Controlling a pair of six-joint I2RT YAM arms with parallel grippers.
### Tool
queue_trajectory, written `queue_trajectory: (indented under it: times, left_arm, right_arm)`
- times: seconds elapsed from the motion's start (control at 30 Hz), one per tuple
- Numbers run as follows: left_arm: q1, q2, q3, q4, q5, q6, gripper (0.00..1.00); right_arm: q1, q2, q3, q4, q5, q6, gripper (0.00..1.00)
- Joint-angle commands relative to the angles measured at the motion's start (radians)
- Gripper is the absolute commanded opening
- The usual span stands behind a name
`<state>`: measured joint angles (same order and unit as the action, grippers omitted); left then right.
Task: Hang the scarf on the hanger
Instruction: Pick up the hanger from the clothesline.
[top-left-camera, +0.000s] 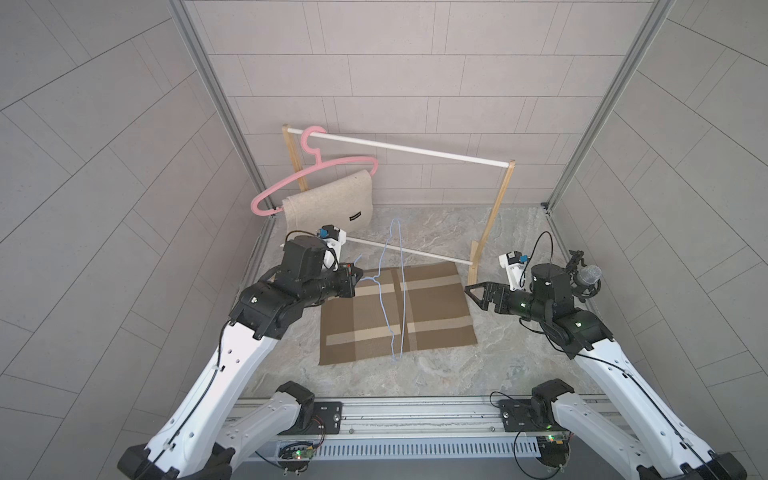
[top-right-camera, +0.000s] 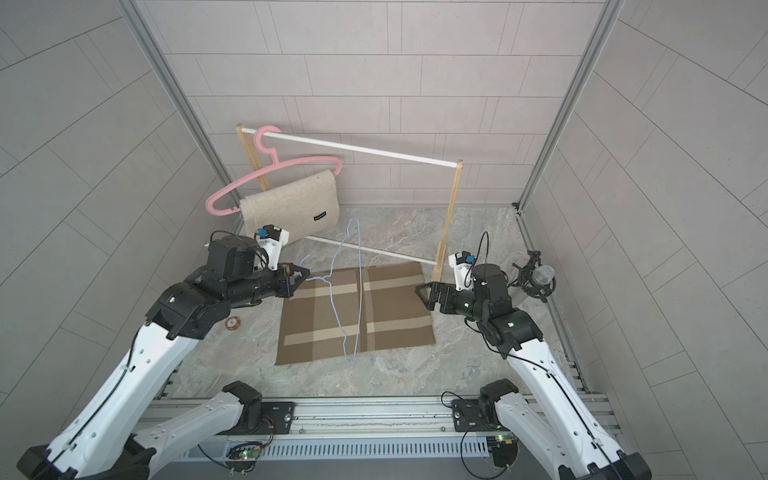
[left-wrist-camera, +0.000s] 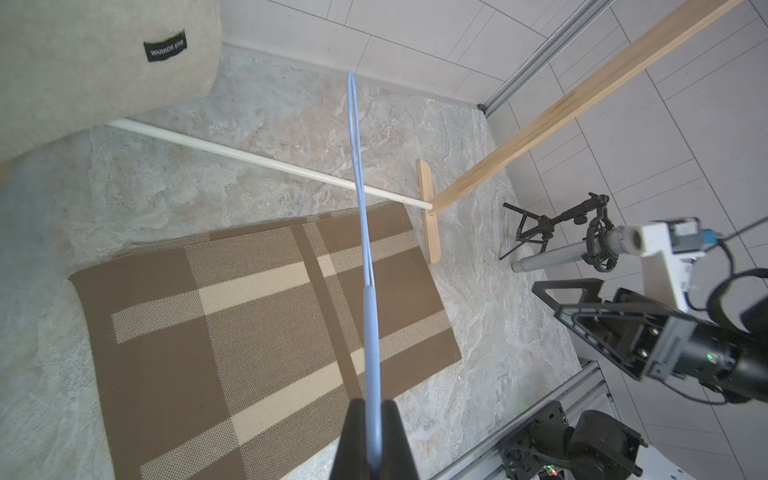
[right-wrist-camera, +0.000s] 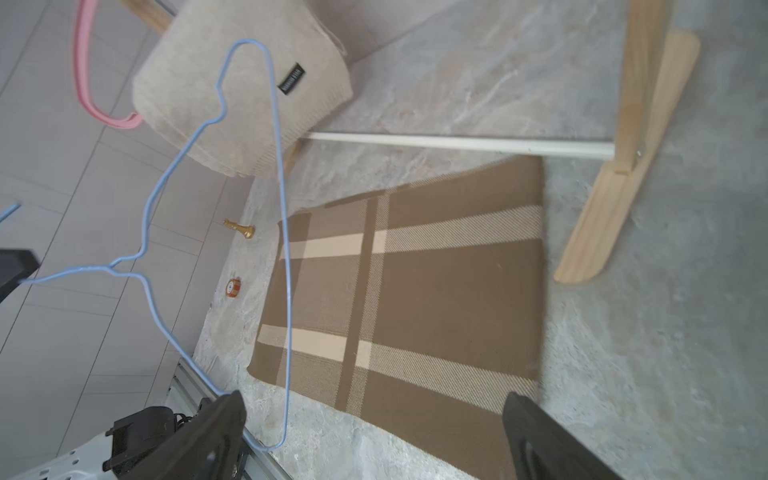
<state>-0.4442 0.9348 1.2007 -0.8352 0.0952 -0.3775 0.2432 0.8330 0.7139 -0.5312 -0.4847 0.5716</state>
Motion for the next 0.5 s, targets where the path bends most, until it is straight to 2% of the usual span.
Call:
queue_trajectory:
  times: [0.0, 0.13, 0.47]
  left_arm:
    - [0.008, -0.062, -0.071, 0.025, 0.019, -0.021, 0.0]
    - [0.015, -0.109, -0.158, 0.053, 0.009, -0.031, 0.0]
    - [0.055, -0.097, -0.241, 0.082, -0.077, -0.059, 0.0]
  right_arm:
    - [-0.075, 0.037, -0.033, -0.055, -0.126, -0.016, 1.0]
    - [-0.13, 0.107, -0.072, -0.057, -0.135, -0.044, 0.98]
    - [-0.132, 0.313, -0.137, 0.067, -0.168, -0.054, 0.91]
